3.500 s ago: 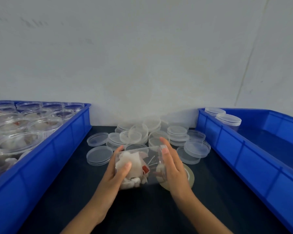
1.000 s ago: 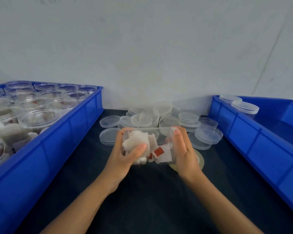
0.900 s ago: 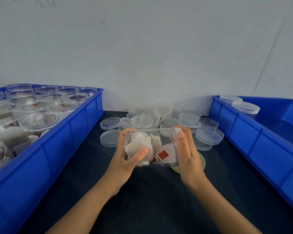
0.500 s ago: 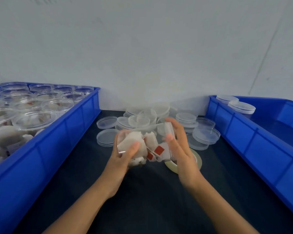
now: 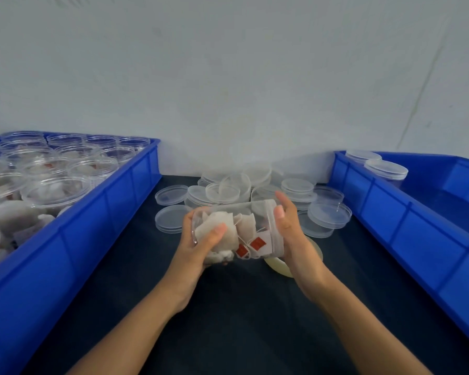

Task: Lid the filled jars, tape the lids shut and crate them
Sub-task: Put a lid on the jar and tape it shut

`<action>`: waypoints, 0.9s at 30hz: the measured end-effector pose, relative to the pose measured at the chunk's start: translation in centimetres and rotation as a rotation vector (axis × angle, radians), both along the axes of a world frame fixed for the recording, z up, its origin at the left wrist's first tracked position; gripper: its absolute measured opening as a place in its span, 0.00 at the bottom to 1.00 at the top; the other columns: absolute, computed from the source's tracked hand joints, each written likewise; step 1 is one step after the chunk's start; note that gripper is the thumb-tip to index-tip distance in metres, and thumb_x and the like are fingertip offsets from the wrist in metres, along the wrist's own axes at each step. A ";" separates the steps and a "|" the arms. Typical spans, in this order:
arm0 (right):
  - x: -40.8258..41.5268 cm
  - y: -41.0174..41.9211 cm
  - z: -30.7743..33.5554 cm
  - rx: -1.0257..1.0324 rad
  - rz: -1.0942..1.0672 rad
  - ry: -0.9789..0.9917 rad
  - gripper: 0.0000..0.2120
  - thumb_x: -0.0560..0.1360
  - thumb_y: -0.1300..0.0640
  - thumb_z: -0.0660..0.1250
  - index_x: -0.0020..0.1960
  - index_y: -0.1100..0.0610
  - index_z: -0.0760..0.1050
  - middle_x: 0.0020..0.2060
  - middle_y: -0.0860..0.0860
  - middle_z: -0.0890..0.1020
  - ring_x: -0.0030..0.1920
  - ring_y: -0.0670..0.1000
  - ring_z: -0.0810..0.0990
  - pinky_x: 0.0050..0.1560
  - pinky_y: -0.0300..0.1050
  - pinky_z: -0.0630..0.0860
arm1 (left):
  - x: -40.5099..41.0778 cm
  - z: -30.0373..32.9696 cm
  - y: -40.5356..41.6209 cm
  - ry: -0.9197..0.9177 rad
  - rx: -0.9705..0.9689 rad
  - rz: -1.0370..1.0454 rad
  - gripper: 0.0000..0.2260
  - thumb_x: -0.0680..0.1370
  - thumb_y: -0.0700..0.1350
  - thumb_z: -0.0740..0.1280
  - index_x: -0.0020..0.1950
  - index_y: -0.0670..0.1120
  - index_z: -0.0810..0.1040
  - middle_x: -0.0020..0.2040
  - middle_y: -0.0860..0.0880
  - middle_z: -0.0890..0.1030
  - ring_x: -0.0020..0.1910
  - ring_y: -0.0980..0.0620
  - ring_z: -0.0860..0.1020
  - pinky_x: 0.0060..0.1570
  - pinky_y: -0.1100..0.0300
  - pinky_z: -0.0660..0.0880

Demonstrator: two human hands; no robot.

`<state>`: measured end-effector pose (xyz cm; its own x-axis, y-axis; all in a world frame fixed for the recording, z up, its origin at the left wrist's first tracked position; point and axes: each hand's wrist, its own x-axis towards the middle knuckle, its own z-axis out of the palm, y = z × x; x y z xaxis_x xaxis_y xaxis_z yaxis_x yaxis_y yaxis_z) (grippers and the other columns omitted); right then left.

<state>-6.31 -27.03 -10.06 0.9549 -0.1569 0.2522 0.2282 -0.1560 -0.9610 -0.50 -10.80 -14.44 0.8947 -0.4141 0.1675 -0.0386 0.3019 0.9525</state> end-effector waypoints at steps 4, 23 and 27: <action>-0.7 0.4 -1.2 -0.059 0.053 -0.013 0.31 0.70 0.44 0.65 0.71 0.39 0.60 0.70 0.49 0.67 0.65 0.50 0.75 0.66 0.56 0.72 | 0.0 0.2 0.3 -0.007 0.001 -0.010 0.26 0.68 0.57 0.69 0.64 0.52 0.70 0.52 0.46 0.82 0.40 0.46 0.80 0.40 0.54 0.79; -0.2 0.1 -2.2 -0.261 -0.242 -0.021 0.26 0.70 0.24 0.46 0.59 0.37 0.63 0.42 0.43 0.77 0.45 0.50 0.81 0.42 0.58 0.81 | 0.3 -0.3 0.6 -0.236 0.165 0.042 0.23 0.70 0.57 0.70 0.63 0.60 0.66 0.56 0.57 0.75 0.50 0.60 0.81 0.40 0.63 0.80; -0.2 0.1 -2.3 -0.240 -0.301 -0.047 0.22 0.68 0.25 0.49 0.56 0.33 0.64 0.48 0.42 0.76 0.46 0.50 0.79 0.48 0.60 0.79 | 0.9 -0.1 1.6 -0.449 0.358 0.033 0.41 0.62 0.62 0.78 0.68 0.72 0.57 0.65 0.66 0.66 0.60 0.65 0.75 0.50 0.63 0.78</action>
<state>-6.54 -26.88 -12.35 0.8618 -0.3595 0.3579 0.1804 -0.4421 -0.8786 0.38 -9.24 -14.50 0.7816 -0.4878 0.3889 -0.4673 -0.0448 0.8830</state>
